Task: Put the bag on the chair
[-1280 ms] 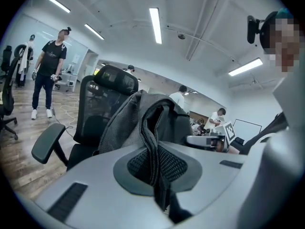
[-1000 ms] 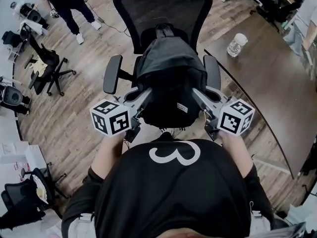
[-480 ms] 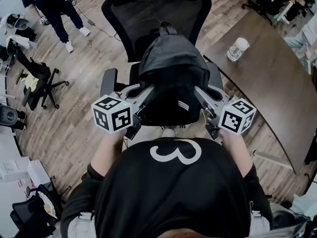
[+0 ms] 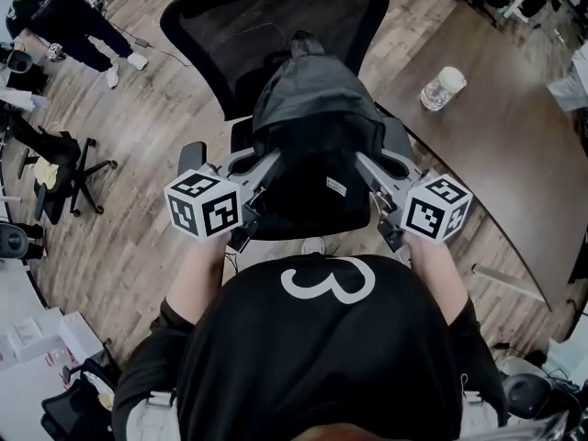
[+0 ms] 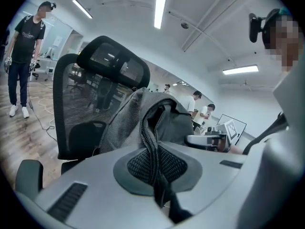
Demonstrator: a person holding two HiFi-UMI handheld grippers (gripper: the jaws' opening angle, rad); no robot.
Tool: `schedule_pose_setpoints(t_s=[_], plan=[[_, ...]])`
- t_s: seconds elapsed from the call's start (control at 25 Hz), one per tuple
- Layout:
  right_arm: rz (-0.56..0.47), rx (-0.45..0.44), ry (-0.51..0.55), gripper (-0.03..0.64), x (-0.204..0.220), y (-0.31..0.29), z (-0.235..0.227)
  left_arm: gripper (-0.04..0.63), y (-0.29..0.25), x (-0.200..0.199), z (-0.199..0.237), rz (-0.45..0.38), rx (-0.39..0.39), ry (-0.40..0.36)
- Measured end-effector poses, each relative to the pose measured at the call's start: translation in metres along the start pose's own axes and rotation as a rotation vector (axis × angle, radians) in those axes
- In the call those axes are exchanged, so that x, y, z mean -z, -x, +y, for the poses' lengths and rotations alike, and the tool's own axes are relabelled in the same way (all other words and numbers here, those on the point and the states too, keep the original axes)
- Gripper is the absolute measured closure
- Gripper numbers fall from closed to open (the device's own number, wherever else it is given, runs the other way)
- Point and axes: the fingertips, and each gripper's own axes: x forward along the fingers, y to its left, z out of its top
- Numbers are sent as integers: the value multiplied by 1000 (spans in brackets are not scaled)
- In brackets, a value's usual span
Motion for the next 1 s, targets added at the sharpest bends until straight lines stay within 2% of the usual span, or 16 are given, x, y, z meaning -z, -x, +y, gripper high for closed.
schedule_pose_setpoints(t_s=[0.52, 0.8, 1.0], plan=[[33, 74, -34, 555, 8, -37, -46, 571, -44, -1, 47, 53, 9, 32], [63, 101, -68, 555, 25, -52, -66, 571, -58, 9, 66, 75, -5, 19], [81, 124, -85, 555, 37, -61, -77, 571, -67, 21, 79, 95, -12, 37]])
